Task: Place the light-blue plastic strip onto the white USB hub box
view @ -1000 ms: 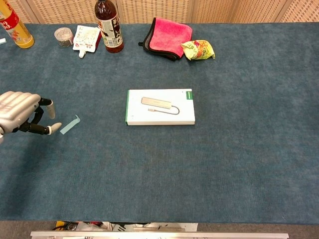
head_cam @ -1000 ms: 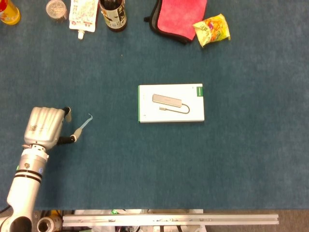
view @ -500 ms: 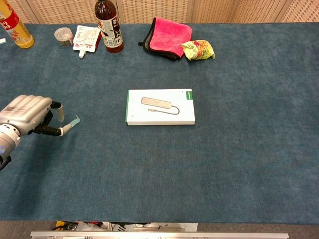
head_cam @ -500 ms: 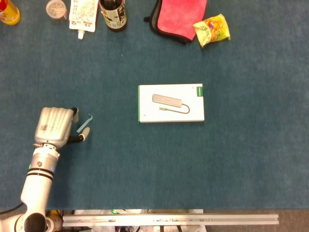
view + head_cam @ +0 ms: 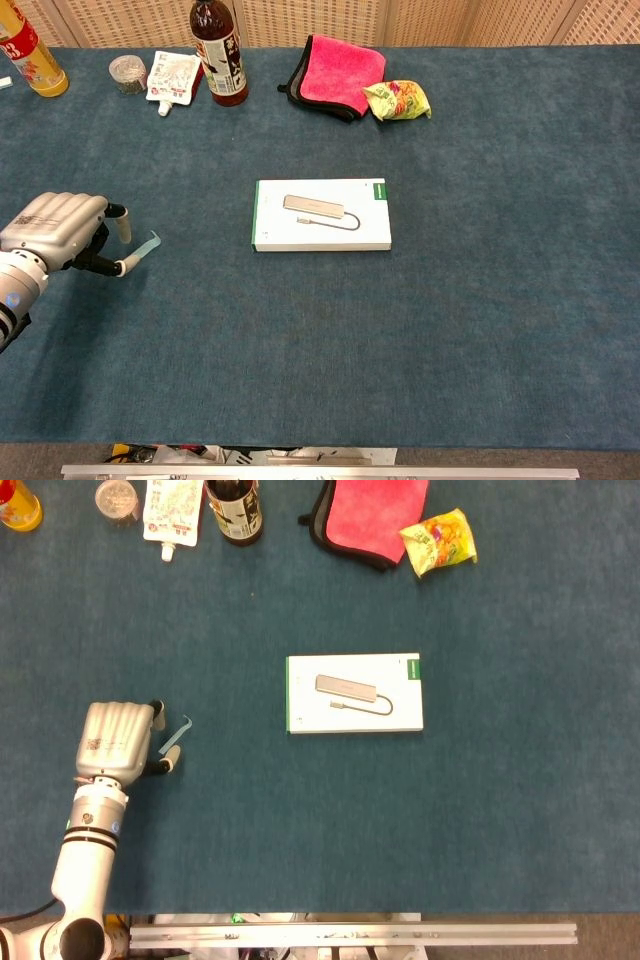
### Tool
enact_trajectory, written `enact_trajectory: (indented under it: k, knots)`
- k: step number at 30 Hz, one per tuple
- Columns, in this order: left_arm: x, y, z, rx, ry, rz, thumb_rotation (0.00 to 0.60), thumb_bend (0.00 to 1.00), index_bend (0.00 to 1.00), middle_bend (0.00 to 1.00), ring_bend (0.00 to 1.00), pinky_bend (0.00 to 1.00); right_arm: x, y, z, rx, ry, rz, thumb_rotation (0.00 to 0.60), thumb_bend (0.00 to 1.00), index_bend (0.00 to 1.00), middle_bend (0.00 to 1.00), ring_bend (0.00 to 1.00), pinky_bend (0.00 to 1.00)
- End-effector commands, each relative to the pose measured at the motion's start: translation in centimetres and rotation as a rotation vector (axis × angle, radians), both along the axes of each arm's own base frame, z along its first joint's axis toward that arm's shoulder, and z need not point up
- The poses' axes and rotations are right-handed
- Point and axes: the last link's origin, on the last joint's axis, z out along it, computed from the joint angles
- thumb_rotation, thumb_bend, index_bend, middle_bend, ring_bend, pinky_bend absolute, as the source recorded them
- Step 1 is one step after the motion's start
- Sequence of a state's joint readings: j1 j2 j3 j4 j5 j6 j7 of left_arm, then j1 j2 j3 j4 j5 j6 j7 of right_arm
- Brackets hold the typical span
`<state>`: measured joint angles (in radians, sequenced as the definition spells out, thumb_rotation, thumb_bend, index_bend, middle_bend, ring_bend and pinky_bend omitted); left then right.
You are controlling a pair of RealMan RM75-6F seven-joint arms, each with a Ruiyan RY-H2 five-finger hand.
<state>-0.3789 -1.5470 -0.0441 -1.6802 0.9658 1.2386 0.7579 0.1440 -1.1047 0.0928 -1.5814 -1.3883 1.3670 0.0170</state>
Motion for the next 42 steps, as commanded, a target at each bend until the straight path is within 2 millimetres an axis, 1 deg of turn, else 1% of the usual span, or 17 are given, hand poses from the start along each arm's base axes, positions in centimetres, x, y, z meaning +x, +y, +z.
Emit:
enact_trajectory:
  k: [1, 10, 12, 15, 23, 27, 29, 30, 32, 40, 42]
  knots:
    - [0.1, -0.1, -0.2, -0.003, -0.009, 0.004, 0.421, 0.27, 0.44, 0.82, 0.9, 0.98, 0.0, 0.1, 0.0, -0.001, -0.001, -0.001, 0.396, 0.47, 0.33, 0.44, 0.3, 0.26]
    - [0.1, 0.2, -0.7, 0.001, -0.02, 0.027, 0.425, 0.27, 0.44, 0.82, 0.9, 0.98, -0.3, 0.4, 0.3, -0.011, -0.006, -0.009, 0.395, 0.47, 0.34, 0.44, 0.3, 0.26]
    - [0.1, 0.3, -0.8, 0.004, -0.022, 0.03, 0.441, 0.27, 0.44, 0.82, 0.9, 0.98, -0.3, 0.4, 0.4, -0.012, -0.006, -0.011, 0.394, 0.47, 0.34, 0.44, 0.3, 0.26]
    - [0.1, 0.3, -0.9, 0.007, -0.017, 0.032, 0.481, 0.27, 0.45, 0.82, 0.9, 0.99, -0.4, 0.4, 0.5, -0.016, -0.006, -0.012, 0.394, 0.47, 0.34, 0.44, 0.3, 0.26]
    - [-0.1, 0.4, -1.1, 0.014, -0.024, 0.046, 0.489, 0.27, 0.49, 0.83, 0.91, 0.99, -0.6, 0.5, 0.5, -0.023, -0.015, -0.008, 0.395, 0.47, 0.34, 0.44, 0.3, 0.26]
    - [-0.2, 0.4, -1.2, 0.009, -0.027, 0.047, 0.478, 0.27, 0.52, 0.83, 0.91, 0.99, -0.6, 0.5, 0.5, -0.023, -0.019, -0.01, 0.394, 0.47, 0.34, 0.44, 0.3, 0.26]
    - [-0.3, 0.3, -1.3, 0.008, -0.031, 0.048, 0.426, 0.27, 0.52, 0.83, 0.91, 0.99, -0.6, 0.5, 0.5, -0.024, -0.02, -0.008, 0.396, 0.47, 0.34, 0.44, 0.3, 0.26]
    - [-0.3, 0.3, -1.4, 0.006, -0.035, 0.05, 0.385, 0.27, 0.52, 0.83, 0.91, 0.99, -0.7, 0.5, 0.5, -0.025, -0.02, -0.007, 0.396, 0.47, 0.34, 0.44, 0.3, 0.26]
    - [-0.3, 0.4, -1.4, 0.005, -0.036, 0.048, 0.366, 0.27, 0.53, 0.83, 0.91, 0.99, -0.7, 0.6, 0.5, -0.026, -0.021, -0.007, 0.395, 0.47, 0.34, 0.44, 0.3, 0.26]
    - [-0.3, 0.3, -1.7, -0.001, -0.034, 0.046, 0.367, 0.27, 0.54, 0.83, 0.91, 0.99, -0.8, 0.7, 0.6, -0.03, -0.023, -0.008, 0.394, 0.47, 0.34, 0.44, 0.3, 0.26]
    - [-0.2, 0.3, -1.7, 0.002, -0.035, 0.044, 0.383, 0.29, 0.54, 0.83, 0.91, 1.0, -0.8, 0.7, 0.6, -0.029, -0.023, -0.008, 0.394, 0.47, 0.34, 0.44, 0.3, 0.26]
